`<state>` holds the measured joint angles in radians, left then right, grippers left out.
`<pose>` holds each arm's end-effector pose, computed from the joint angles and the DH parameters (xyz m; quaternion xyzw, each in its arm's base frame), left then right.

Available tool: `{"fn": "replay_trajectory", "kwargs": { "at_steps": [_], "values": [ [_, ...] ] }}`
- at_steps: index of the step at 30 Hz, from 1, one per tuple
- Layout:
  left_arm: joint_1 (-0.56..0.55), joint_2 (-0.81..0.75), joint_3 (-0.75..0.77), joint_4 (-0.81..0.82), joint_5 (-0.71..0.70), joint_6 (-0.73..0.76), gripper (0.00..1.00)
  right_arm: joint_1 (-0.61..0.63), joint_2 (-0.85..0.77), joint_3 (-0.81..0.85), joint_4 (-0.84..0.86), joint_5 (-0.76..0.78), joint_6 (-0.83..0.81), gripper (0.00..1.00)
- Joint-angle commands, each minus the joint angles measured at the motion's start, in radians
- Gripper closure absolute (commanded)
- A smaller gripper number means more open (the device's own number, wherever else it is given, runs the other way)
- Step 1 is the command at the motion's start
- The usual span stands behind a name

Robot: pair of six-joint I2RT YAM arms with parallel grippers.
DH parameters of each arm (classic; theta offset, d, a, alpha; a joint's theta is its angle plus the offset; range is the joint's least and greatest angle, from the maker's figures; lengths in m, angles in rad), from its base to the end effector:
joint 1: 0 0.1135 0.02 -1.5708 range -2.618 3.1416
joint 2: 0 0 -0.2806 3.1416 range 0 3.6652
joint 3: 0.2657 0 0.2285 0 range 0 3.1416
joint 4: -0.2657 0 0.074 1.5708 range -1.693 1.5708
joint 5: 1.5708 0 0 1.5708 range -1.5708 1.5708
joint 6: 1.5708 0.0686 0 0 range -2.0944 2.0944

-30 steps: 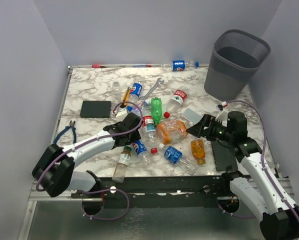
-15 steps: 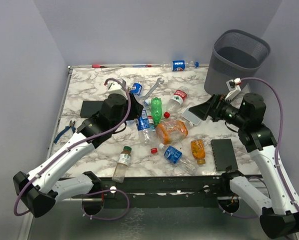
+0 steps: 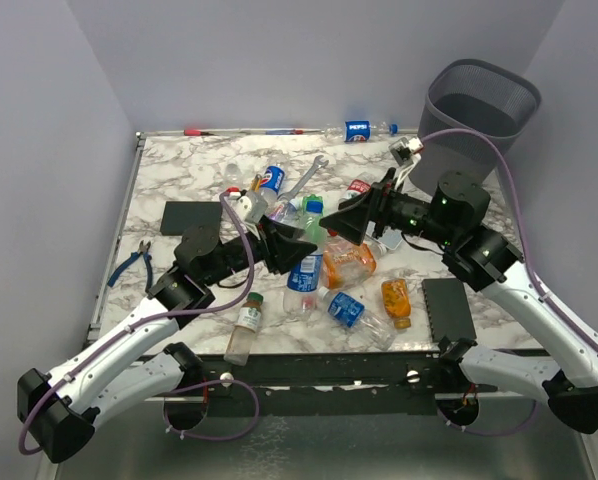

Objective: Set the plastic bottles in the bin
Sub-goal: Pick up the plastic bottle from the corner of the board.

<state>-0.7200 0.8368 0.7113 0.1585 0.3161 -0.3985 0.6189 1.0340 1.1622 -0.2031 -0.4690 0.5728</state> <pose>0.1344 -0.1462 0.3584 0.2216 0.6597 -0.4693 0.5435 0.1631 0.1542 0.4322 -0.1744 0.7092 0.5122 0.4519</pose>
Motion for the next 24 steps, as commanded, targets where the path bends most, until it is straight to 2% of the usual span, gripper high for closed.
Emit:
{"fn": "replay_trajectory", "kwargs": {
  "at_steps": [1,4,8,11,15,24],
  "values": [
    [-0.001,0.007,0.001,0.132,0.216,0.071,0.66,0.067,-0.015,-0.043,0.061,0.295,-0.038,0.00],
    [-0.001,0.000,-0.010,0.128,0.259,0.075,0.66,0.067,-0.057,-0.116,0.183,0.269,-0.015,0.00],
    [-0.001,-0.009,-0.016,0.118,0.315,0.094,0.68,0.069,-0.030,-0.125,0.189,0.180,0.016,0.01],
    [-0.002,-0.017,-0.026,0.110,0.331,0.109,0.69,0.073,-0.050,-0.192,0.278,0.141,0.063,0.01],
    [-0.001,-0.027,-0.042,0.102,0.328,0.127,0.69,0.081,-0.042,-0.218,0.299,0.106,0.100,0.03],
    [-0.003,-0.003,-0.022,0.044,0.302,0.159,0.70,0.094,-0.035,-0.244,0.324,0.076,0.130,0.26]
  ]
}}
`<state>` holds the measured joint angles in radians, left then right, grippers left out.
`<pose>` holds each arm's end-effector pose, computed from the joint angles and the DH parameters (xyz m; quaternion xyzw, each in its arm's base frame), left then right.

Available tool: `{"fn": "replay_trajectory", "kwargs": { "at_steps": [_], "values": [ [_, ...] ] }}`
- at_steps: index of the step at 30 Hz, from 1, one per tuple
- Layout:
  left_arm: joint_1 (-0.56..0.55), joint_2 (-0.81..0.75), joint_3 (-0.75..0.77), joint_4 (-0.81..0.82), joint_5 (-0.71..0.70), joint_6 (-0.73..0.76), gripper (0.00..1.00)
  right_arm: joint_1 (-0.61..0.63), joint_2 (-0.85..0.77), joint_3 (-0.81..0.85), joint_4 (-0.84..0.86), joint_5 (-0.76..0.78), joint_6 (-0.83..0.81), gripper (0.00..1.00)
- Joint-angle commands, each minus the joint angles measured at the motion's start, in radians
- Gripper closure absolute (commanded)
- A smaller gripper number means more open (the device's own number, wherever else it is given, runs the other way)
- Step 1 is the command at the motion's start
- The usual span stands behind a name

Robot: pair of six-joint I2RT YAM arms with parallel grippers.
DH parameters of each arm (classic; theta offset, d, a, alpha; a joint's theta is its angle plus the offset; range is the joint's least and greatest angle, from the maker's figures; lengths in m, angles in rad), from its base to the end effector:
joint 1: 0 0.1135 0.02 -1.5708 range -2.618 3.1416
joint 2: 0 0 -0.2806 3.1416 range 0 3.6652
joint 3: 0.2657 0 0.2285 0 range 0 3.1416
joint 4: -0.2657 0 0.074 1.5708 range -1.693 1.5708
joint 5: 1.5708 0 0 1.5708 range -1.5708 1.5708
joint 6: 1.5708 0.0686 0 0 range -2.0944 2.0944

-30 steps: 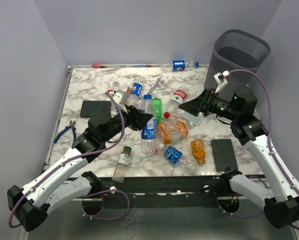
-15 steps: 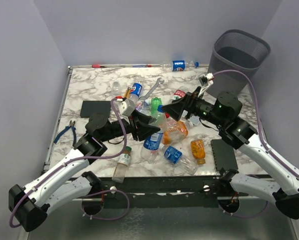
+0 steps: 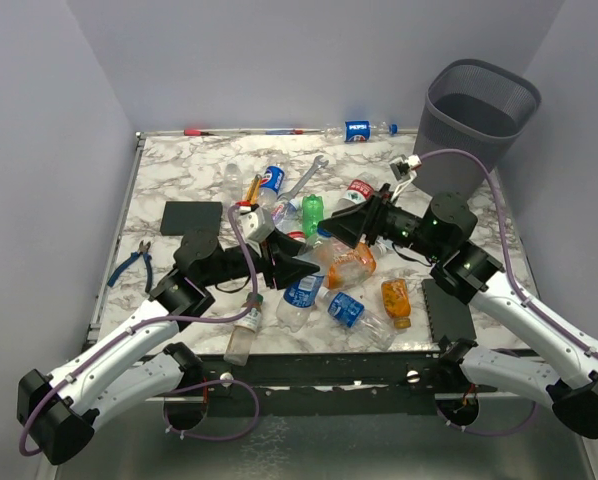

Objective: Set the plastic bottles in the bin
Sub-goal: Pick up the plastic bottle from the corner of the board.

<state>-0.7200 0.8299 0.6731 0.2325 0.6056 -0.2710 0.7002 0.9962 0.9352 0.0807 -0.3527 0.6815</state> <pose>0.1154 -0.1532 0.3552 0.3577 0.5839 -0.5112 0.5194 0.1603 0.1661 0.3982 -0.1317 0.6880 0.5426 0.4635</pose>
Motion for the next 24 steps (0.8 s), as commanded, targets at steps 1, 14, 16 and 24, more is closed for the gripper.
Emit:
{"fn": "replay_trajectory", "kwargs": {
  "at_steps": [1,14,16,24],
  "values": [
    [-0.003,0.004,0.016,-0.034,0.007,0.034,0.69,0.015,0.006,-0.018,0.034,-0.042,0.022,0.29],
    [-0.004,0.012,0.032,-0.048,-0.051,0.048,0.66,0.032,0.060,0.012,-0.058,-0.072,0.015,0.89],
    [-0.004,0.012,0.031,-0.049,-0.068,0.041,0.52,0.032,0.060,0.016,-0.070,-0.063,0.019,0.99],
    [-0.003,-0.070,0.015,-0.085,-0.323,0.012,0.01,0.033,0.001,0.136,-0.250,0.117,-0.093,1.00]
  ]
}}
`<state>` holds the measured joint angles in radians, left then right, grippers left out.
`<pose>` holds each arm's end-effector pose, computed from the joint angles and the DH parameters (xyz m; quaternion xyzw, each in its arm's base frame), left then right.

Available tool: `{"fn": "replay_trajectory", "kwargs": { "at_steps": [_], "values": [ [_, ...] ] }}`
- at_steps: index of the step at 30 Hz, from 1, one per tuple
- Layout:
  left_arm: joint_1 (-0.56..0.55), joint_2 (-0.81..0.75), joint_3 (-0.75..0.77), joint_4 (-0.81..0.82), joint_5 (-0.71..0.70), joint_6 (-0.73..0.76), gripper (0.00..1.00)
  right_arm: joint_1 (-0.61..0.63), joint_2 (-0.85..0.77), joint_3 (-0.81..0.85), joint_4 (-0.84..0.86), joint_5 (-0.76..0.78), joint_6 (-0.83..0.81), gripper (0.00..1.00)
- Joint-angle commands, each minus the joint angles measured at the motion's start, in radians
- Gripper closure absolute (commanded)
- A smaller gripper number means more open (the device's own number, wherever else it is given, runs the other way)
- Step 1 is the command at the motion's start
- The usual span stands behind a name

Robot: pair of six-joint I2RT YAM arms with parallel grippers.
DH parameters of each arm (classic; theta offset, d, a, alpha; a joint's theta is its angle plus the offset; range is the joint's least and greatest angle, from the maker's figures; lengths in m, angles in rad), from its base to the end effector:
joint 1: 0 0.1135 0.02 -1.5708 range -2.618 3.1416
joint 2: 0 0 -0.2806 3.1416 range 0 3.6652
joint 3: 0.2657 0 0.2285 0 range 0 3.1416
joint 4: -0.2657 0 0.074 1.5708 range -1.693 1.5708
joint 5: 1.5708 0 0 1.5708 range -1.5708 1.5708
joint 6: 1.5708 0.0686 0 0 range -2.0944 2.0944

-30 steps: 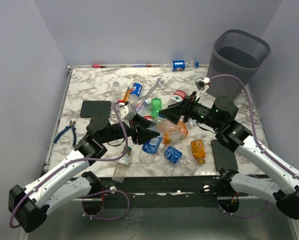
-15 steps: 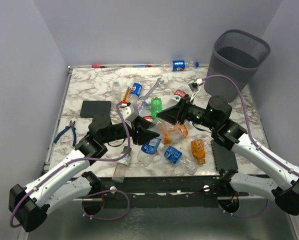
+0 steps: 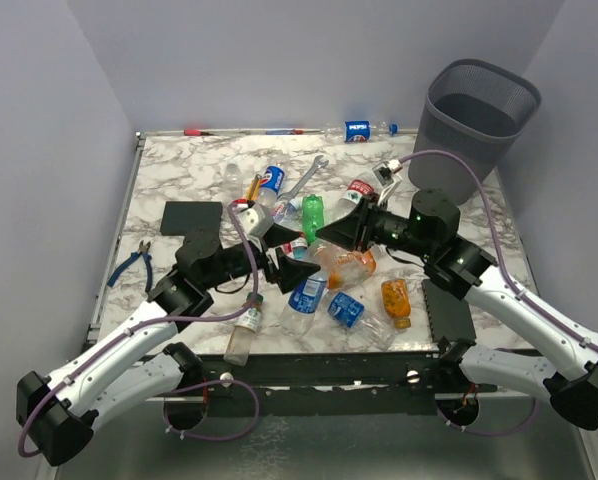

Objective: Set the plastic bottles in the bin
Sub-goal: Pick up the plastic bottle from the corner of the board, then place the plastic bottle in the trash bin.

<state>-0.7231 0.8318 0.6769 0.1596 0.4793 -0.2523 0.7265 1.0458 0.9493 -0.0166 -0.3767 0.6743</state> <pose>0.1237 -0.1514 0.3468 0.3234 0.6271 -0.4706 0.5298 0.1638 0.1793 0.3792 -0.1438 0.7292 0.5285 0.4102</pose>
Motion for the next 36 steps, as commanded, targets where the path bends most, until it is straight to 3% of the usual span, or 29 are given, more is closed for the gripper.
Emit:
{"fn": "replay_trajectory", "kwargs": {
  "at_steps": [1,5,9,12,14,16,19,24,27,33,36],
  "values": [
    [-0.001,-0.094,0.005,-0.019,-0.262,-0.013,0.01,0.006,-0.055,0.183,-0.213,0.208,-0.132,0.99],
    [0.000,-0.200,-0.045,-0.029,-0.507,-0.013,0.01,0.007,-0.027,0.466,-0.388,0.550,-0.292,0.99],
    [0.001,-0.291,-0.120,-0.032,-0.746,-0.042,0.01,0.006,0.015,0.620,-0.299,0.981,-0.468,0.99],
    [0.002,-0.359,-0.176,-0.042,-0.878,-0.061,0.01,0.002,0.042,0.574,0.104,1.269,-0.768,0.99],
    [0.002,-0.398,-0.205,-0.058,-0.932,-0.073,0.01,-0.019,0.088,0.525,0.528,1.321,-1.051,0.99],
    [0.001,-0.428,-0.225,-0.068,-0.959,-0.074,0.01,-0.088,0.181,0.598,0.720,1.333,-1.173,0.99],
    [0.002,-0.449,-0.232,-0.065,-0.980,-0.083,0.01,-0.252,0.332,0.751,0.668,1.346,-1.113,0.99],
    [0.001,-0.451,-0.208,-0.110,-1.008,-0.077,0.01,-0.506,0.482,0.890,0.386,1.321,-0.773,0.99],
    [0.001,-0.469,-0.214,-0.112,-1.013,-0.086,0.01,-0.561,0.541,0.897,0.351,1.309,-0.729,0.99],
    [0.002,-0.464,-0.215,-0.107,-1.005,-0.101,0.01,-0.681,0.628,0.956,-0.050,1.159,-0.423,0.99],
    [0.001,-0.449,-0.211,-0.108,-1.006,-0.105,0.01,-0.703,0.625,0.900,-0.108,1.084,-0.342,0.99]
  ]
}}
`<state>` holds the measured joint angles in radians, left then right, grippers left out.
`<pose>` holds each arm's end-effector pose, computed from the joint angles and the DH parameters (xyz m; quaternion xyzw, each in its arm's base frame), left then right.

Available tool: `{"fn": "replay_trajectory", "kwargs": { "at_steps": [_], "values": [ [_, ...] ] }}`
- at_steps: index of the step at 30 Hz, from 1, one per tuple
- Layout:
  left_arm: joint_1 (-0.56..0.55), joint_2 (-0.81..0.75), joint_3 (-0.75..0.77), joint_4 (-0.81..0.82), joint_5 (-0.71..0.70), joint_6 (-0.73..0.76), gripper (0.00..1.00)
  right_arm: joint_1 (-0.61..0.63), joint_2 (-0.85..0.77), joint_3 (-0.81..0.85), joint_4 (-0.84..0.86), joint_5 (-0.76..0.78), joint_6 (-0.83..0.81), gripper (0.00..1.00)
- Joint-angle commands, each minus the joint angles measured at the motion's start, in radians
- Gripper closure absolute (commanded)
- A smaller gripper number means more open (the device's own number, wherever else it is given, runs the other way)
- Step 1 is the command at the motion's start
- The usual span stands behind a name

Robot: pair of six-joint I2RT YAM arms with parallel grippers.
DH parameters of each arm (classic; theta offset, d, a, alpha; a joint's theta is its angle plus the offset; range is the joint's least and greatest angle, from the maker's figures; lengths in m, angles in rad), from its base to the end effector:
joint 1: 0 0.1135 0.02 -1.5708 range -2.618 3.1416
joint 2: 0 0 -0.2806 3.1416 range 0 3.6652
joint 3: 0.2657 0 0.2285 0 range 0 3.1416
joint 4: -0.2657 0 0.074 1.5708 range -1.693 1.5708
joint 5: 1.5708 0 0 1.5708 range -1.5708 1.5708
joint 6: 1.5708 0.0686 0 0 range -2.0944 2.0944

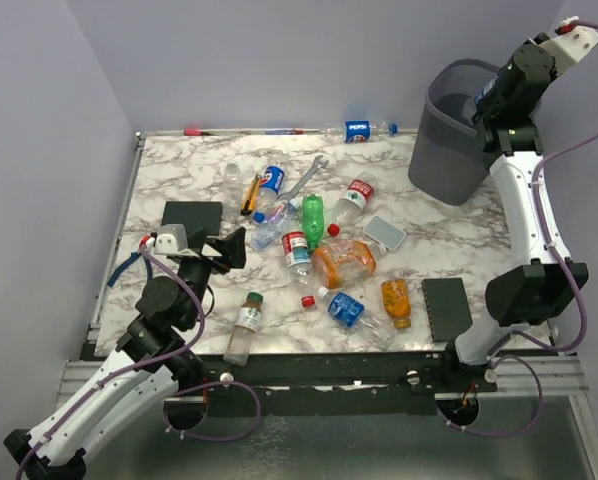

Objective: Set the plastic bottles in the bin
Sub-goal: Place the plastic bottle in the trash bin, then pick up the plastic bottle from the corner of the board.

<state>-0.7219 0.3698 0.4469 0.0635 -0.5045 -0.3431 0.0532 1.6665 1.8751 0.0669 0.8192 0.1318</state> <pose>0.1017 -0.0454 0.3105 -0.0655 0.6591 -0.2302 0.7130 0.3685 -0.0306 0.5300 0.3391 0.5405 -0.1717 0.7506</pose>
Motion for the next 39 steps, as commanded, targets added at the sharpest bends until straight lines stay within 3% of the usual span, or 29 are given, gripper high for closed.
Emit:
{"fn": "replay_trajectory", "kwargs": {
  "at_steps": [1,4,5,8,11,17,20,25,29,31,37,39],
  "values": [
    [0.000,0.015,0.018,-0.012,-0.020,-0.017,0.01,-0.031,0.004,-0.042,-0.200,-0.124,0.211,1.00],
    [0.001,0.015,0.015,-0.015,-0.011,-0.019,0.01,-0.035,0.011,-0.070,-0.227,-0.172,0.226,0.93],
    [0.000,0.014,0.013,-0.014,-0.010,-0.019,0.01,-0.036,0.013,-0.074,-0.239,-0.191,0.226,0.83],
    [0.000,0.012,0.012,-0.014,-0.015,-0.017,0.01,-0.036,0.011,-0.093,-0.249,-0.265,0.211,0.32],
    [0.000,0.017,0.013,-0.015,-0.019,-0.013,0.01,-0.036,0.002,-0.100,-0.264,-0.257,0.229,0.14],
    [0.000,0.048,0.014,-0.018,-0.023,-0.014,0.01,-0.036,-0.058,-0.063,-0.271,-0.367,0.237,0.10],
    [0.000,0.079,0.023,-0.029,-0.040,-0.016,0.01,-0.032,-0.121,-0.046,-0.279,-0.512,0.285,0.01],
    [0.000,0.156,0.053,-0.096,-0.077,-0.027,0.01,0.041,-0.293,-0.118,-0.242,-0.853,0.319,0.00],
    [0.000,0.209,0.079,-0.128,-0.073,-0.032,0.01,0.171,-0.439,-0.333,-0.168,-1.104,0.386,0.00],
    [0.000,0.227,0.089,-0.145,-0.085,-0.046,0.01,0.234,-0.515,-0.515,-0.105,-1.185,0.441,0.00],
    [0.000,0.259,0.144,-0.261,-0.136,-0.097,0.01,0.296,-0.688,-0.979,-0.098,-1.207,0.608,0.00],
    [0.000,0.258,0.172,-0.333,-0.136,-0.134,0.01,0.297,-0.785,-1.125,-0.085,-1.142,0.651,0.00]
  ]
}}
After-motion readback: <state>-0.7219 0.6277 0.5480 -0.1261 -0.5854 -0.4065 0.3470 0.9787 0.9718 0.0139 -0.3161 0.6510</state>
